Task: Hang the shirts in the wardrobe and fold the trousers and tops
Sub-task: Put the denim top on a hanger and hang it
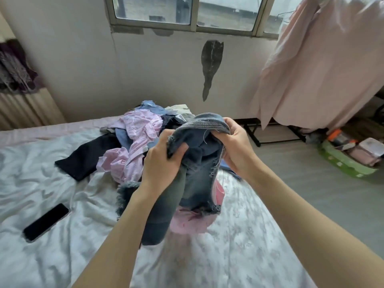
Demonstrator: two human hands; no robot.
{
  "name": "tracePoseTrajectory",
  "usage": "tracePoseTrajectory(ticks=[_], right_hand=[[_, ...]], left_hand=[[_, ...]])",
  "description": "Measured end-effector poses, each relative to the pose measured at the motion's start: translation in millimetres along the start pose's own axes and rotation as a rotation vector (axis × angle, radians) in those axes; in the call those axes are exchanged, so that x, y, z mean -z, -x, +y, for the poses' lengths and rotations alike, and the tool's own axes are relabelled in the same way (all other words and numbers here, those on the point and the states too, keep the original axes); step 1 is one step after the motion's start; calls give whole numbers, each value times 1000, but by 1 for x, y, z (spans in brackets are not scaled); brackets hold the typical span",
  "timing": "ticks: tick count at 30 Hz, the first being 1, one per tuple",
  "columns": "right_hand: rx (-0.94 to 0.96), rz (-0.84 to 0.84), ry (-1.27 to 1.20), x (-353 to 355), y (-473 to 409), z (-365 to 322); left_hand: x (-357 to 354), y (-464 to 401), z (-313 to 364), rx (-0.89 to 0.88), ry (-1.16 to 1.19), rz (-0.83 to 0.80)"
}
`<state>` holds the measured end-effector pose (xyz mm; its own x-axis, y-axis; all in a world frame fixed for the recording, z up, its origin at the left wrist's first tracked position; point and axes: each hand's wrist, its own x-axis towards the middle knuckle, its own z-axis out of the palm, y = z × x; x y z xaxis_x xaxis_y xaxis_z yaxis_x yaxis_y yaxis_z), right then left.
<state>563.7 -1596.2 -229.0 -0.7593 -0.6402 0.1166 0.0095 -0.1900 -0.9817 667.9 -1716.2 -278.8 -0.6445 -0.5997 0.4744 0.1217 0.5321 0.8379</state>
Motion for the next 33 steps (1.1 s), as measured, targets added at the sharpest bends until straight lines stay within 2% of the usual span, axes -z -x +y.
tracePoseTrajectory(ticks=[2, 3, 4, 6, 8, 9, 11, 14, 17, 19, 21, 23, 24, 26, 28, 30, 33], right_hand=[[-62, -5, 52, 5, 32, 6], [-123, -31, 139, 8, 54, 18], [-209, -73, 255, 14, 80, 33], [-417, -184, 497, 36, 129, 61], [-610, -249, 562, 67, 175, 73], [-668, -221, 540, 84, 201, 72], [-629, -85, 502, 112, 231, 64], [-368, 134, 523, 133, 254, 29], [-133, 262, 270, 144, 290, -13], [-43, 288, 37, 154, 320, -31], [-122, 291, -46, 157, 348, -29], [-328, 289, 195, 163, 381, -18], [-429, 268, 317, 167, 397, -12], [-509, 256, 466, 179, 431, -9], [-440, 304, 312, 196, 463, -30], [-308, 298, 128, 208, 494, -60], [-189, 381, 54, 219, 545, -83]], left_hand=[[2, 10, 21, 98, 234, 24], [1, 21, 28, 160, 347, -16], [-3, 38, 36, 229, 391, -111], [-15, 77, 44, 331, 288, -440], [-24, 114, 47, 443, 148, -713], [-28, 137, 53, 497, 122, -797], [-36, 167, 64, 495, 105, -851], [-49, 185, 103, 343, 176, -692], [-58, 199, 155, 187, 373, -626], [-58, 208, 180, 174, 555, -716], [-66, 217, 187, 276, 555, -822], [-81, 233, 185, 412, 288, -968], [-86, 245, 182, 452, 126, -1094], [-92, 273, 181, 475, 2, -1352], [-99, 289, 194, 509, 190, -1450], [-106, 295, 212, 580, 485, -1415], [-129, 315, 248, 525, 554, -1440]])
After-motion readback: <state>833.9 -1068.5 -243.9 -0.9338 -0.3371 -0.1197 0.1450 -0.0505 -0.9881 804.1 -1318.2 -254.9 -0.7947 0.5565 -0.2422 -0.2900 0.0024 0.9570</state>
